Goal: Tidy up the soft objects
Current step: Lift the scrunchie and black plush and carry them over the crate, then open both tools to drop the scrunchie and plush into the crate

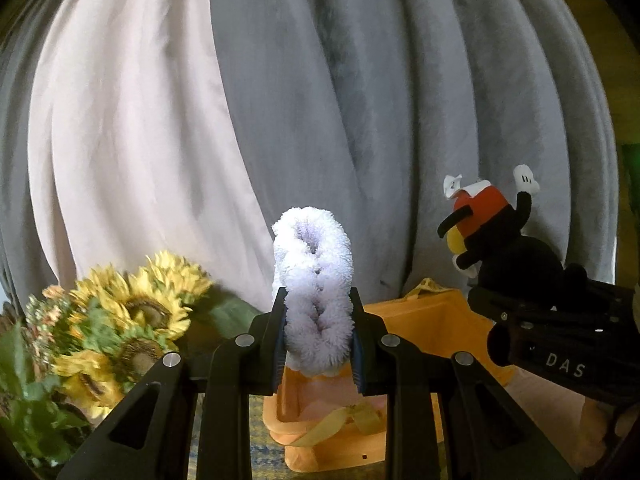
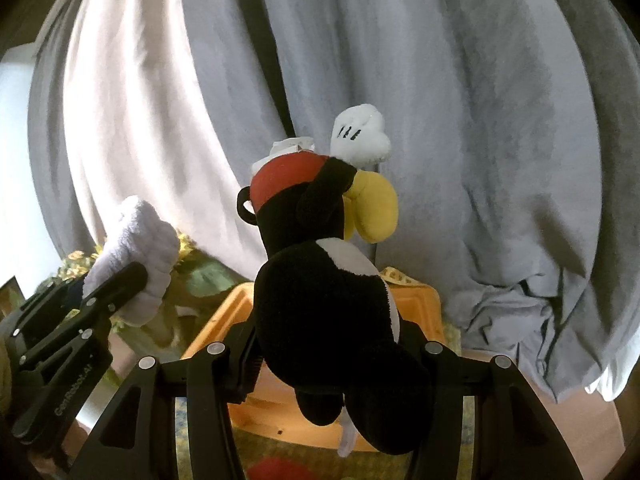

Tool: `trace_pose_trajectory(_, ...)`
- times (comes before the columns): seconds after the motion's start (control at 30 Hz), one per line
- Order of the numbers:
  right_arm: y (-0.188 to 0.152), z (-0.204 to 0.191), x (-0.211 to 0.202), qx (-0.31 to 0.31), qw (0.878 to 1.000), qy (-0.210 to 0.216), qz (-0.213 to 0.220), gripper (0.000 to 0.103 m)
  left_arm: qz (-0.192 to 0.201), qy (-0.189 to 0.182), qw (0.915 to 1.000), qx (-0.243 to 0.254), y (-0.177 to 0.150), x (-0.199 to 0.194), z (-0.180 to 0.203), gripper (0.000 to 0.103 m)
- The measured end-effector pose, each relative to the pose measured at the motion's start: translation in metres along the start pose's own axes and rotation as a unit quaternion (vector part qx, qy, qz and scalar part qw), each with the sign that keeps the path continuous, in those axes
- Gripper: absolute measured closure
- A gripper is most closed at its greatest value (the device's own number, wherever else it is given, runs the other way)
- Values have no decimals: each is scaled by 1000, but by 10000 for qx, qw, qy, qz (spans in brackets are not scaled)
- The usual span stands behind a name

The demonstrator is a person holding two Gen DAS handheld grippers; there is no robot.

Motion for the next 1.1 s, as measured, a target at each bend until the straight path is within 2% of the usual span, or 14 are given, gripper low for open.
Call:
trace_pose_trajectory(0.27,-6,25,50,211,9985,14,-505,50,-458,-82,9989,93,-13,50,11,77)
trace_pose_trajectory(0.57,-25,42,95,291,9934,-30,-1107,50,-1094,-280,9934,190,-44,105,23,77)
trace_pose_trajectory(0.73,-37,51,117,400,9882,-13,-1478,49,-1377,-406,9894,195,-58,122,28,75)
trace_pose_trajectory(0.83,-46,60,127,588,9835,76,-1707,48,-1414,-393,9888,280,-65,127,33,68)
trace_pose_trajectory(0.9,-48,62,129,634,9822,56,-1769,47,-1412,-436,9885,319,-67,125,33,52)
trace_pose_trajectory(0.93,-50,64,130,649,9819,24,-1781,46,-1403,-447,9885,342,-68,127,33,48)
trace_pose_trajectory(1.0,-49,66,127,661,9828,-62,-1723,36,-1336,-414,9894,383,-67,123,34,43)
trace_pose_trajectory(1.1,-45,68,120,593,9853,-234,-1585,35,-1315,-360,9899,389,-66,119,33,34)
Point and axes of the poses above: each gripper's, at about its wrist camera, not at the fingertips, and x roughly the way its jaws point, z to its right, y to its top, the point moved 5 cm from there along x, roughly the way its jaws point, and after that the axes turned 11 degrees about y, right-handed, at the moved point
